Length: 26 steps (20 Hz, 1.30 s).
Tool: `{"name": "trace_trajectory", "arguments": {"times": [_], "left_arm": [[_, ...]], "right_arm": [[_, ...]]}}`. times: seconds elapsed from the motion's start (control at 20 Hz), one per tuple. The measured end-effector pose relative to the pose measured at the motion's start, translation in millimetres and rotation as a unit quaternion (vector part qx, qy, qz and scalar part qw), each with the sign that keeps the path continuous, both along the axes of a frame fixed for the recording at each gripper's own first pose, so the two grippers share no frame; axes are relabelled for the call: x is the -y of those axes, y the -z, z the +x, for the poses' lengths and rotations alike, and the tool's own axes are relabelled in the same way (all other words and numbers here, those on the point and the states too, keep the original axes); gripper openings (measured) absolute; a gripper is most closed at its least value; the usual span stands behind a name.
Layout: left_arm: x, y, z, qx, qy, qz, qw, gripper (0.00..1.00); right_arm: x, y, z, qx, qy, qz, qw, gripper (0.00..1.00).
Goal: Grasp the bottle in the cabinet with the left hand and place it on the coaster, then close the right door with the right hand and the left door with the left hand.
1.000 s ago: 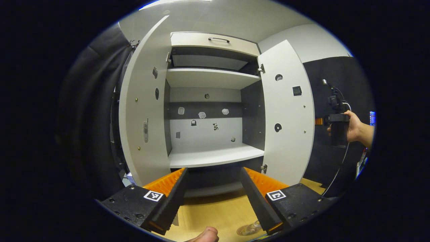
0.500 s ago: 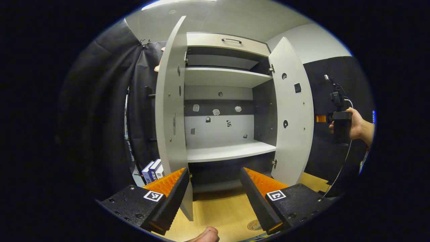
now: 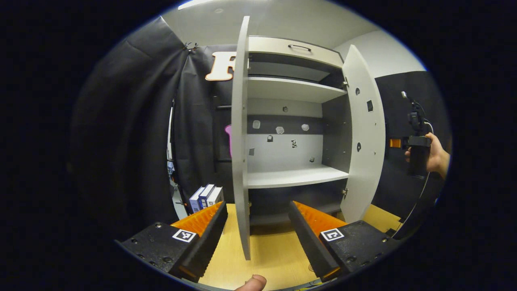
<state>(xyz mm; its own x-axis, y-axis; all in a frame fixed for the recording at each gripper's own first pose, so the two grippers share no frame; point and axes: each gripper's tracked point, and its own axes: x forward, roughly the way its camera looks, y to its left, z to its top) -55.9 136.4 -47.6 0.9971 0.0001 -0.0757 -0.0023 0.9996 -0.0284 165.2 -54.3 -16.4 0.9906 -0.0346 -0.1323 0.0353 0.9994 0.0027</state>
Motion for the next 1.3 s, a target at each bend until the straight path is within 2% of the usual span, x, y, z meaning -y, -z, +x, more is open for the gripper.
{"name": "trace_trajectory", "arguments": {"times": [0.2,0.35,0.5,0.55,0.65,0.8,0.85,0.95,1.05,1.1,1.15,1.3], "left_arm": [[-10,4,1,-0.01,-0.009,-0.017,1.0,0.95],[-14,4,7,-0.004,-0.003,0.006,1.0,0.97],[-20,-5,10,0.006,-0.005,0.009,1.0,0.95],[-24,-2,11,0.005,-0.007,0.006,1.0,0.95],[-30,0,11,0.001,-0.013,-0.004,1.0,0.95],[-47,2,14,0.0,-0.024,-0.002,1.0,0.95],[-54,3,15,0.0,-0.031,0.002,1.0,0.95],[-72,8,20,-0.007,-0.04,0.005,0.999,0.95],[-90,15,24,-0.02,-0.053,0.004,0.998,0.95],[-100,16,27,-0.023,-0.062,0.002,0.998,0.95],[-110,16,32,-0.024,-0.069,0.003,0.997,0.95],[-128,14,49,-0.018,-0.072,0.008,0.997,0.95]], "right_arm": [[-15,8,3,-0.007,0.003,0.014,1.0,0.87],[-34,15,5,-0.01,-0.013,0.009,1.0,0.84],[-47,24,2,-0.018,-0.029,0.007,0.999,0.92],[-47,25,1,-0.016,-0.028,0.001,0.999,0.99],[-47,32,-3,-0.018,-0.027,-0.005,0.999,0.93],[-55,35,-8,-0.014,-0.041,0.007,0.999,0.99],[-57,33,-12,-0.01,-0.047,0.013,0.999,0.93],[-63,31,-21,-0.006,-0.061,0.022,0.998,0.96],[-65,31,-28,-0.004,-0.067,0.022,0.998,0.93],[-67,32,-33,-0.004,-0.068,0.022,0.997,0.96],[-69,33,-38,-0.003,-0.072,0.021,0.997,0.93],[-78,30,-52,0.0,-0.09,0.037,0.995,0.93]]}}
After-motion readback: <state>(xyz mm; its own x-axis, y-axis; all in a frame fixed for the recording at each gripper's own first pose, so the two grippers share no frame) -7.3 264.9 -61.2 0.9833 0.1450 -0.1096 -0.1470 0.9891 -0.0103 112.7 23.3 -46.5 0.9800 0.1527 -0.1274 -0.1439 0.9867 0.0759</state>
